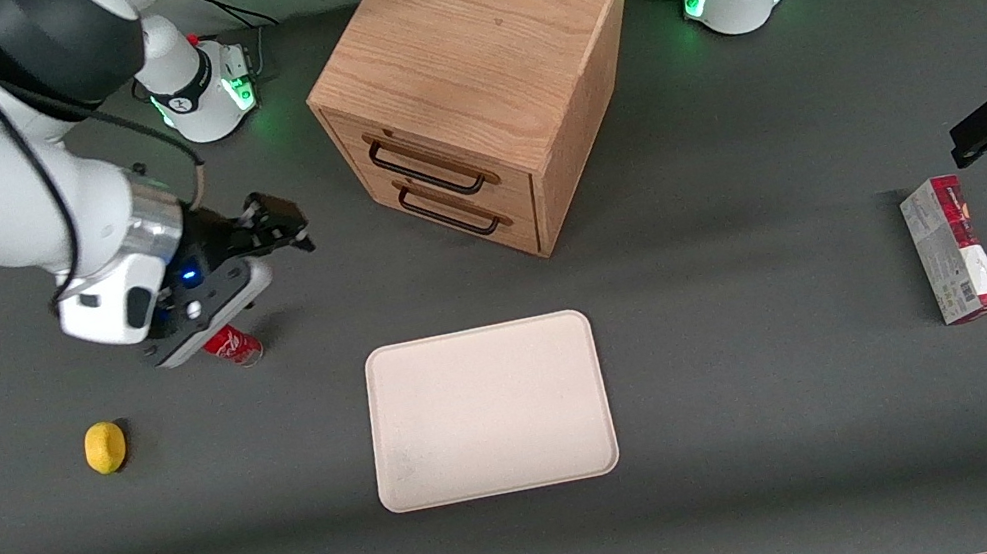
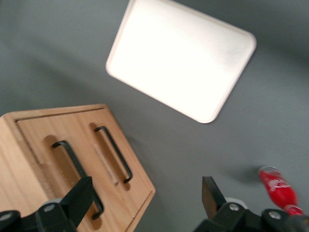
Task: Open upper drawer
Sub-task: 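Move the right gripper to the upper drawer's black handle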
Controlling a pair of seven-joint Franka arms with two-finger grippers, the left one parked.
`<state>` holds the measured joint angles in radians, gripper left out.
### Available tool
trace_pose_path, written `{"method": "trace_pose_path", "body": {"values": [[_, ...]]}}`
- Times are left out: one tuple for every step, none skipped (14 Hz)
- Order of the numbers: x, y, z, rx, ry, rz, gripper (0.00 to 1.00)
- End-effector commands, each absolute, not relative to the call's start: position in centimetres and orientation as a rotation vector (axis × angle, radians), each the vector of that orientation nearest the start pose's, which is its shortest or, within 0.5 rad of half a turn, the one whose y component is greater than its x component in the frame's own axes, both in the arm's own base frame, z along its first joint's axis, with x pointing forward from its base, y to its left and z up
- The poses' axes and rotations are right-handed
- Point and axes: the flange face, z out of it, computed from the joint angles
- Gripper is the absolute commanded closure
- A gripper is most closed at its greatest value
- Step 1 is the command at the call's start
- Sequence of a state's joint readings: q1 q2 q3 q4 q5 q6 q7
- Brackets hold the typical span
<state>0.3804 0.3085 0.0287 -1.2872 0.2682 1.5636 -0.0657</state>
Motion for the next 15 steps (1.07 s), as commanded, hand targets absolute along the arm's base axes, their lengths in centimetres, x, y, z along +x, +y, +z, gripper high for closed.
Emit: {"method": "trace_pose_path", "body": {"values": [[57.2, 32.0, 54.5, -2.722, -0.832, 0.206, 0.0], [56.7, 33.2, 53.6, -2.692, -0.932, 0.22, 0.0], [56.3, 33.9, 53.1, -2.68, -0.995, 0.221, 0.0], [56.1, 35.0, 52.0, -2.67, -1.027, 0.242, 0.0], [56.1, 35.4, 50.8, -2.669, -1.027, 0.265, 0.0], [55.9, 36.2, 49.5, -2.659, -1.056, 0.294, 0.0], [55.4, 37.4, 48.7, -2.621, -1.14, 0.301, 0.0], [55.1, 38.1, 48.0, -2.604, -1.195, 0.295, 0.0], [54.5, 38.6, 47.0, -2.603, -1.217, 0.32, 0.0], [54.0, 39.1, 46.2, -2.6, -1.226, 0.34, 0.0], [53.3, 39.4, 45.4, -2.597, -1.235, 0.368, 0.0], [52.7, 39.7, 44.9, -2.592, -1.246, 0.387, 0.0], [52.3, 39.6, 44.6, -2.59, -1.248, 0.401, 0.0], [52.2, 39.5, 44.4, -2.591, -1.247, 0.409, 0.0], [51.8, 39.4, 44.2, -2.59, -1.25, 0.421, 0.0]]}}
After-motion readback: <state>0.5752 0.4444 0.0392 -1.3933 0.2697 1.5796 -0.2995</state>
